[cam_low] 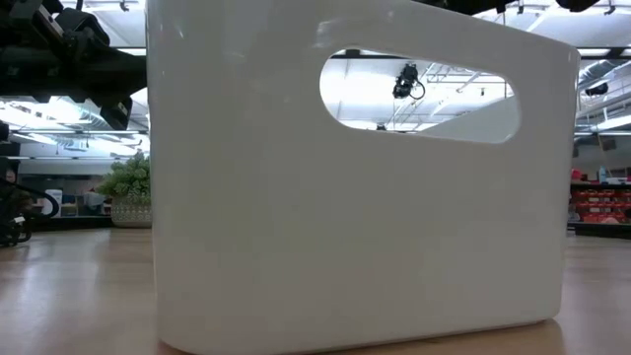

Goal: Pick and place USB-C Cables
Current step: Put the white charger cable into the white bin

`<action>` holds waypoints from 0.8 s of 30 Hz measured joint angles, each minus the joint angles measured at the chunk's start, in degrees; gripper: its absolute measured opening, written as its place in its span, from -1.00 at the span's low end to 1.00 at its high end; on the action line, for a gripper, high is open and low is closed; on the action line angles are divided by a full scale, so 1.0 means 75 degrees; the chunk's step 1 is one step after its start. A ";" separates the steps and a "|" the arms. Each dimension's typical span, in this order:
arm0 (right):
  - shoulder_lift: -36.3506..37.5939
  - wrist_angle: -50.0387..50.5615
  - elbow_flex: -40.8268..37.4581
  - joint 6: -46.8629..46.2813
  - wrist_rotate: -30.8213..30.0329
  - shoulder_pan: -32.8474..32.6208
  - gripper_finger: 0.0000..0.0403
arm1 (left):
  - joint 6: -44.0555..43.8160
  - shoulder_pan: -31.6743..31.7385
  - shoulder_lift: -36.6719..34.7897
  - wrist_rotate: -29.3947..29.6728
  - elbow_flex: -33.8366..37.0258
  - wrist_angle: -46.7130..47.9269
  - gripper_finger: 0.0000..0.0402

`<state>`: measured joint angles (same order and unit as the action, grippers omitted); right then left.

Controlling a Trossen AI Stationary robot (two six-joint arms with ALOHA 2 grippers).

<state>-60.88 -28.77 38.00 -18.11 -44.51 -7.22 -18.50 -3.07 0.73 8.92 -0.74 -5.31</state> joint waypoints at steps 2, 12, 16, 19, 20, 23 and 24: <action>-0.0002 0.0000 0.0000 0.0000 0.0000 0.0000 -0.64 | 0.0000 0.0000 0.0000 0.0000 0.0000 0.0002 -0.67; -0.0003 0.0000 0.0000 0.0000 0.0002 0.0000 -0.64 | 0.0000 0.0000 0.0000 0.0000 -0.0002 0.0001 -0.67; -0.0003 0.0003 0.0000 -0.0018 0.0002 0.0000 -0.64 | 0.0000 0.0000 0.0000 0.0000 0.0000 0.0002 -0.67; -0.0003 0.0167 0.0003 -0.0227 0.0002 0.0011 -0.64 | 0.0000 0.0001 0.0000 0.0000 0.0000 0.0002 -0.67; -0.0003 0.0290 0.0003 -0.0306 0.0002 0.0020 -0.64 | 0.0000 0.0002 0.0002 0.0000 0.0000 0.0002 -0.67; -0.0115 0.0525 0.0006 -0.0577 -0.0053 0.0049 -0.64 | 0.0000 0.0001 0.0000 -0.0001 0.0000 0.0000 -0.67; -0.0202 0.0540 0.0009 -0.0578 -0.0114 0.0055 -0.64 | 0.0000 0.0002 0.0002 -0.0002 0.0000 0.0002 -0.67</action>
<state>-62.40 -24.73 38.06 -22.45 -45.36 -6.81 -18.50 -3.05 0.74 8.91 -0.73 -5.30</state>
